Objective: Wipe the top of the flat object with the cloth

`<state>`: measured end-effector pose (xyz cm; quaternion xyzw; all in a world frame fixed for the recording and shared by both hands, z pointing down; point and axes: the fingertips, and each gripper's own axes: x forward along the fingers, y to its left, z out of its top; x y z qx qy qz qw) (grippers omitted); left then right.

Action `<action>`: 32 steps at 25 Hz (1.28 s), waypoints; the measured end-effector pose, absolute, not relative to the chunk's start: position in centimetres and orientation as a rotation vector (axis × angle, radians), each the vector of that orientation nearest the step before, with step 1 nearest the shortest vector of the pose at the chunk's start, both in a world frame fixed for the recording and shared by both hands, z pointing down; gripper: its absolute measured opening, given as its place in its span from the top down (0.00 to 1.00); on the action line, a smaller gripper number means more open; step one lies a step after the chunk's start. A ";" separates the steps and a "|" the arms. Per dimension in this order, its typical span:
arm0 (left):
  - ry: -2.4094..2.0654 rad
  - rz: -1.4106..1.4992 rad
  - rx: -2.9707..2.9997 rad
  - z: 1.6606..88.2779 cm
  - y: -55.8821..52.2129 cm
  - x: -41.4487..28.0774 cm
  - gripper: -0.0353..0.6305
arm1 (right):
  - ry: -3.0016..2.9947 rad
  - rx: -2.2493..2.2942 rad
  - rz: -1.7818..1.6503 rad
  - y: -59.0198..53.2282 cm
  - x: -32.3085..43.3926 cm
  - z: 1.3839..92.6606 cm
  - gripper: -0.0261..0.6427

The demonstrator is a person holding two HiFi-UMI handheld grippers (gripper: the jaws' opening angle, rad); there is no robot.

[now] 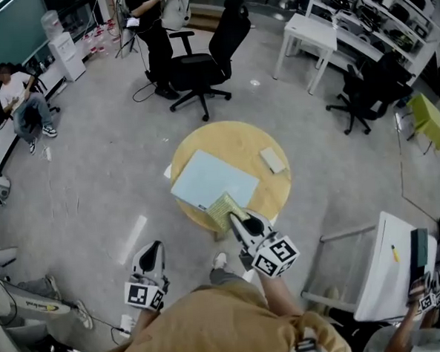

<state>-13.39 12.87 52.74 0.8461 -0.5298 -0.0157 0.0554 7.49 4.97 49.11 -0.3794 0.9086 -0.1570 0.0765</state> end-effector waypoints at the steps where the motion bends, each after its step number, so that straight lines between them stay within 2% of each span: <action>1: -1.606 -0.049 2.568 52.9 11.7 -13.2 0.92 | 2.723 -1.137 -0.474 3.9 7.6 49.3 0.86; 13: -1.632 -0.026 2.574 51.3 -3.9 -10.0 0.92 | 2.730 -1.097 -0.499 -10.5 10.3 49.4 0.86; 20: -1.645 -0.003 2.566 51.2 -7.9 -9.7 0.92 | 2.690 -1.128 -0.530 -14.5 11.9 49.8 0.86; 32: -1.459 0.021 2.651 51.4 -12.9 -13.3 0.92 | 2.618 -1.308 -0.569 -16.6 6.7 52.3 0.86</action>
